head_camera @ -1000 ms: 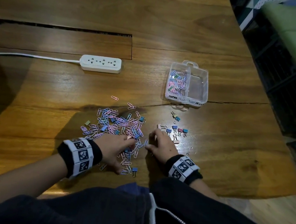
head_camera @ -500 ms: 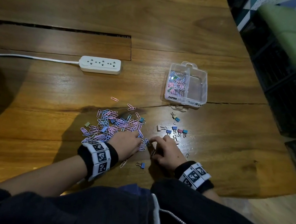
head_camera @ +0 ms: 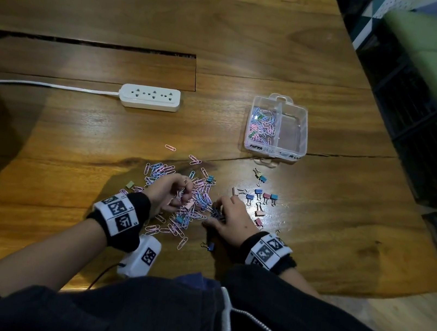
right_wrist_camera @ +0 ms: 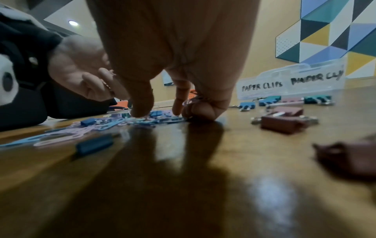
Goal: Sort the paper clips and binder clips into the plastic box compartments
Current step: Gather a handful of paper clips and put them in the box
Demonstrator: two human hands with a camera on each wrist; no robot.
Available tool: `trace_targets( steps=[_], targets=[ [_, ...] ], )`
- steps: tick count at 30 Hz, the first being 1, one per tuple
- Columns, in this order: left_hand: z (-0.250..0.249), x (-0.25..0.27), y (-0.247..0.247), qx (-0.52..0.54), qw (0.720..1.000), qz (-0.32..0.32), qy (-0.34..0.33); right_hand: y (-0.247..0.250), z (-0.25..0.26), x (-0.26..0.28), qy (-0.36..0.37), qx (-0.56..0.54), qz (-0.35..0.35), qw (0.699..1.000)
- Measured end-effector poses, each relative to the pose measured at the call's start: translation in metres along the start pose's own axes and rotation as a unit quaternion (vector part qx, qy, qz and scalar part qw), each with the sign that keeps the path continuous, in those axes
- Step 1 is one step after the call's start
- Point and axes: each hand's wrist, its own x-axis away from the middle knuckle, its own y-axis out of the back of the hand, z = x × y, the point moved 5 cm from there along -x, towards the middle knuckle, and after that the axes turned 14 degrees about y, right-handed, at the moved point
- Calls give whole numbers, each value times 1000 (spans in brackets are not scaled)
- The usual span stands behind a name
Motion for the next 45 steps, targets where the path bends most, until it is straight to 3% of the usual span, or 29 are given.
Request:
trace_targets(
  steps=[2,4,5,8,10,11,13,15,18,22,24,26,28,30,32,34,36,38,42,45],
  targets=[
    [2,3,4,-28,999,-33,8,-7,5,-2,9,0,12,1000],
    [3,6,8,-162,981,-104,4,-12,9,-4,9,-5,19,1000],
    [4,7,11,-263,953,-149,-8,-13,11,-5,7,-12,20,1000],
    [10,12,12,-513,822,-247,-29,-13,15,-8,14,-9,15,1000],
    [12,16,8,-600,736,-313,-27,-13,16,-8,23,1,25,999],
    [13,17,5,-622,707,-336,-20,-13,15,-8,26,13,34,999],
    [15,14,1,-632,684,-365,-13,-12,13,-8,29,43,42,998],
    [19,7,-1,-634,679,-370,-13,-8,8,-9,26,59,34,997],
    [23,-2,-7,-642,685,-344,-26,2,-1,-7,10,50,29,998],
    [26,-4,-16,-646,697,-307,-46,22,-8,2,-34,-88,-48,994],
    [26,-4,-17,-649,700,-293,-55,26,-12,5,-54,-194,-79,976],
    [25,-3,-16,-639,715,-278,-67,26,-16,7,-63,-323,-99,939],
    [24,-4,-14,-596,758,-252,-78,25,-17,8,-73,-426,-107,896],
    [21,-8,-8,-497,836,-220,-81,24,-16,8,-77,-482,-100,867],
    [18,-12,3,-313,930,-179,-66,22,-13,6,-78,-522,-87,845],
    [17,-11,5,-98,990,-97,-35,20,-12,4,-91,-564,-78,817],
    [12,-6,2,39,999,-14,-33,18,-11,3,-111,-612,-70,780],
    [6,-4,0,87,996,12,-32,17,-11,3,-122,-647,-70,750],
    [1,-9,0,92,996,-4,4,14,-11,1,-135,-673,-88,722],
    [-7,-11,1,66,997,-33,9,14,-10,0,-147,-656,-110,732]
  ],
)
